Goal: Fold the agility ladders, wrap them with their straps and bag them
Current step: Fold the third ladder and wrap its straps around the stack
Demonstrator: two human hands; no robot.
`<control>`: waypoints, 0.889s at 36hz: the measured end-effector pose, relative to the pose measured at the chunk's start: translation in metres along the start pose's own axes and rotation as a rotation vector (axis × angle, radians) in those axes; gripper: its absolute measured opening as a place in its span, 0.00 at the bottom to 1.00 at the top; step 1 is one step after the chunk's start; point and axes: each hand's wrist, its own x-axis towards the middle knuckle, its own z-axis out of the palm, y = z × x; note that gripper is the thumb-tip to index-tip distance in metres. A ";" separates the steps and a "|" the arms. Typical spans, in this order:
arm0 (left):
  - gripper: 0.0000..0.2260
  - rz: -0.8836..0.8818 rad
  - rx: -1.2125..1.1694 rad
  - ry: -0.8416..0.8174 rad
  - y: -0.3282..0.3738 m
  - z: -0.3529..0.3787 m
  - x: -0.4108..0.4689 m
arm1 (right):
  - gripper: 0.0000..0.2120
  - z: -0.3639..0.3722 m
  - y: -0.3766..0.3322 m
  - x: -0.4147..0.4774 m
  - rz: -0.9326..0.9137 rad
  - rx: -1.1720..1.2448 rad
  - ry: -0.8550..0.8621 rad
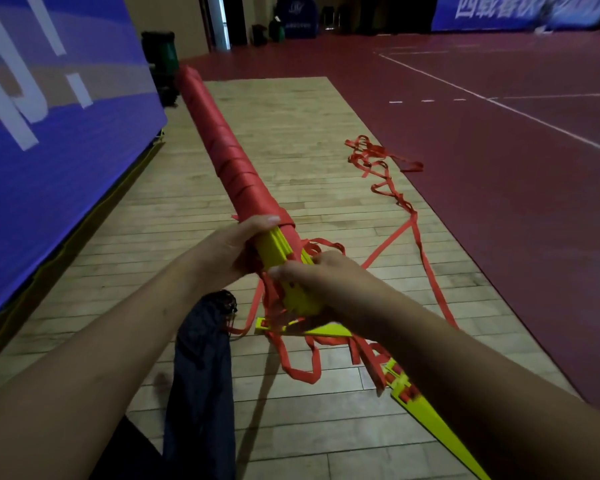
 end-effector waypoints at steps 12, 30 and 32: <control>0.32 -0.069 0.334 0.005 0.011 0.003 -0.003 | 0.05 0.013 0.003 -0.005 -0.021 0.268 -0.144; 0.09 0.115 0.633 0.155 -0.007 0.009 0.007 | 0.24 0.029 0.042 0.022 -0.175 -0.406 0.314; 0.16 0.117 0.586 0.136 0.002 -0.002 0.003 | 0.26 0.017 0.032 0.024 -0.165 -0.322 0.147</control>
